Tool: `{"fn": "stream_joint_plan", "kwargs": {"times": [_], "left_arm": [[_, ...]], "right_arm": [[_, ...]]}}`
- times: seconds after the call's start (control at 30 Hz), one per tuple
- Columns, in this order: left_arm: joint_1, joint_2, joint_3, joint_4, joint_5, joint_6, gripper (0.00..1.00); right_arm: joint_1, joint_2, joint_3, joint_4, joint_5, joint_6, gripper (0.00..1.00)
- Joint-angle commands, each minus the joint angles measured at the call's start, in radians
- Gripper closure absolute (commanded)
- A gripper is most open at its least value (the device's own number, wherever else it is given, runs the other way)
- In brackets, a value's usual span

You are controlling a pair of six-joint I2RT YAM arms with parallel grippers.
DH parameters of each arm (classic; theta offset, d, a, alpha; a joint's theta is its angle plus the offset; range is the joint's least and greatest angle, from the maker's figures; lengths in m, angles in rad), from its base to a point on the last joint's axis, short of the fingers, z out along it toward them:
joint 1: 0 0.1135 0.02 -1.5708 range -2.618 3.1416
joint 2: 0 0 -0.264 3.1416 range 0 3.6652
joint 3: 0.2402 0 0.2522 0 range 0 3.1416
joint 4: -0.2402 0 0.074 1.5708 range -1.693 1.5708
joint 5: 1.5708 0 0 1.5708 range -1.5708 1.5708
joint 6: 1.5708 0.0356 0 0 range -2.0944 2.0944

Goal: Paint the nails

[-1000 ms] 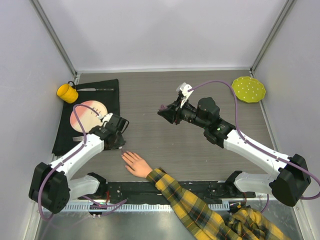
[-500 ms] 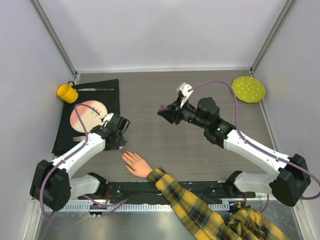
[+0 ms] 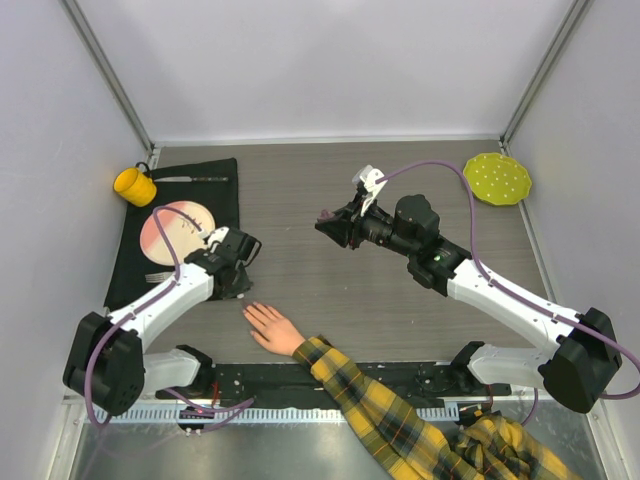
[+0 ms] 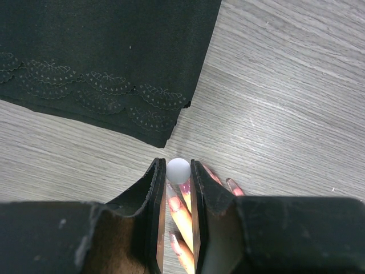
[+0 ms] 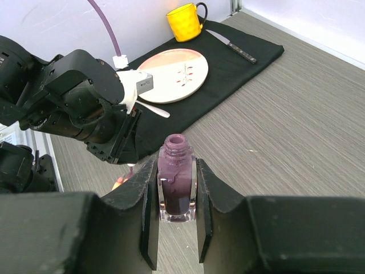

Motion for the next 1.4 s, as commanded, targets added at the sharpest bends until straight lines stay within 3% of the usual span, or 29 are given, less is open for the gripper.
{"fn": "stream_joint_plan", "kwargs": {"times": [0.0,0.47,0.9,1.37], "left_arm": [[0.005,0.004,0.029,0.017,-0.038,0.006,1.0],[0.006,0.014,0.085,-0.012,-0.096,0.044,1.0],[0.006,-0.039,0.09,-0.072,0.005,0.04,1.0],[0.006,0.014,0.085,-0.035,0.035,0.044,1.0]], "right_arm": [[-0.004,-0.007,0.026,0.062,-0.006,0.001,0.99],[-0.004,-0.01,0.028,0.059,-0.001,-0.002,0.99],[-0.004,-0.016,0.022,0.062,-0.006,0.001,0.99],[-0.004,-0.022,0.017,0.063,-0.006,0.002,0.99]]}}
